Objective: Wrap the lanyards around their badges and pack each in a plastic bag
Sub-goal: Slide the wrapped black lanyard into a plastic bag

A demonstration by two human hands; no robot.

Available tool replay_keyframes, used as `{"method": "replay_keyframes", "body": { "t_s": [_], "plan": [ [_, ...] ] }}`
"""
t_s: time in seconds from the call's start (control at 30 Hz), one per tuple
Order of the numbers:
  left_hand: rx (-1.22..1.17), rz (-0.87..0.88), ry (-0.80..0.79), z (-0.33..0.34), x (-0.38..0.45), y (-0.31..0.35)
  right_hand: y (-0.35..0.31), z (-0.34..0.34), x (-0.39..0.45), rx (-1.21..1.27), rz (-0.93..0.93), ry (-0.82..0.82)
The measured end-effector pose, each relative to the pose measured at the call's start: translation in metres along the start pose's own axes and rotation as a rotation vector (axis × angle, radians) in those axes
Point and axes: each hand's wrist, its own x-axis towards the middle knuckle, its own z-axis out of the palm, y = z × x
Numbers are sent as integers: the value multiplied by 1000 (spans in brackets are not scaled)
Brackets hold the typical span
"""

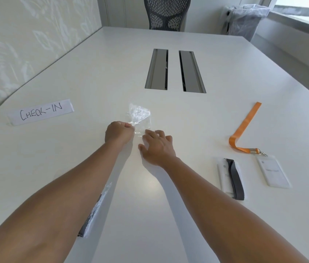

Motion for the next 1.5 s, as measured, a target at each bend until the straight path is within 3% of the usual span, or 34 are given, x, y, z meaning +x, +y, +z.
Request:
{"method": "replay_keyframes", "body": {
  "t_s": [0.53,0.63,0.8,0.97,1.27,1.4,1.5],
  "plan": [
    [-188,93,53,2,-3,8,-2,-4,0,34,20,-14],
    [-303,129,13,2,-9,15,0,-8,-2,270,90,100],
    [-442,210,-202,-3,-24,29,8,-31,-6,803,354,337],
    [-448,211,-442,-7,-46,31,27,-59,-24,1317,573,309],
    [-398,191,-558,-5,-89,9,53,-68,-86,1469,606,325],
    [-469,160,-453,1,-114,2,53,-65,-113,1499,554,384],
    [-441,92,-154,12,-136,-2,49,-60,-130,1477,524,436]
  ]
}}
